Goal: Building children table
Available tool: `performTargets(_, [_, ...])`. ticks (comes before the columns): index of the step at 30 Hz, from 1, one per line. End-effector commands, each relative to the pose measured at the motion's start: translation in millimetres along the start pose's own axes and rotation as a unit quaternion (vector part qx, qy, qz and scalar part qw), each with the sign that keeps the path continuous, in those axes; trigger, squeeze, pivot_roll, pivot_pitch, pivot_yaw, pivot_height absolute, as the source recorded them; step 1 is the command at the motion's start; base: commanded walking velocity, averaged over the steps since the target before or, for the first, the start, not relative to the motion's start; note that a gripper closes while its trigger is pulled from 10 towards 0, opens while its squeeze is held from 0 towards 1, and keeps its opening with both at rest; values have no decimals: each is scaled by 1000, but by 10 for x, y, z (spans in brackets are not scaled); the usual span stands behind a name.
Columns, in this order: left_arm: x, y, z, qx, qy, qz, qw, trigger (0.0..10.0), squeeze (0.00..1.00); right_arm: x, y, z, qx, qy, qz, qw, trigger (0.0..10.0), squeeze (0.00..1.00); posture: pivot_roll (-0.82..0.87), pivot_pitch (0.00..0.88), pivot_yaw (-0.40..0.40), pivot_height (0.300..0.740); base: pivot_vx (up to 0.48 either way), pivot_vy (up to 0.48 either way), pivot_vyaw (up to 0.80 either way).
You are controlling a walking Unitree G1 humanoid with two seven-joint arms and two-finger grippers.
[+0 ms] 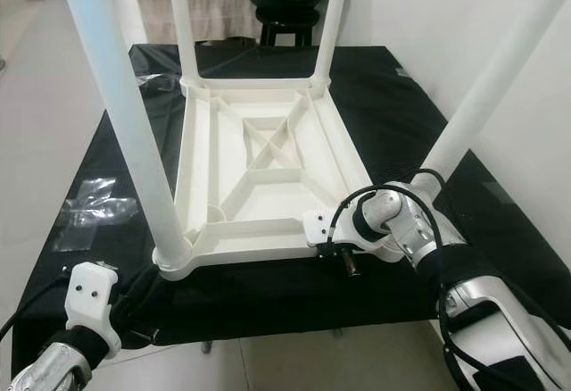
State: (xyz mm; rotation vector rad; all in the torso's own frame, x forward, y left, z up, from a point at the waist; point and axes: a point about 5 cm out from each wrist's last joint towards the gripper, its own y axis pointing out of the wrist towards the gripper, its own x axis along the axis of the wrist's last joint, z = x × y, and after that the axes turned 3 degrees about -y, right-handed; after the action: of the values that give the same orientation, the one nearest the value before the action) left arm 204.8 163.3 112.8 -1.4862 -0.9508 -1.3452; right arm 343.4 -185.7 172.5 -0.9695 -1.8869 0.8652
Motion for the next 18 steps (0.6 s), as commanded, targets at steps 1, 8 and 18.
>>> performTargets(1, [50, -14, -28, -14, 8, -3, 1000, 10000, 0, 333, 18, -194, -84, -72, -66, 992, 0, 0, 44, 133, -57, 740, 0, 0, 0])
performTargets(8, [127, 3, -57, -26, 19, -11, 999, 10000, 0, 1006, 118, -251, -102, -166, -197, 961, 0, 0, 53, 136, -46, 740, 0, 0, 0])
performTargets(18, [127, -8, -59, -30, 23, -7, 999, 10000, 0, 1298, 192, -243, -100, -209, -234, 944, 0, 0, 60, 140, -43, 740, 0, 0, 0])
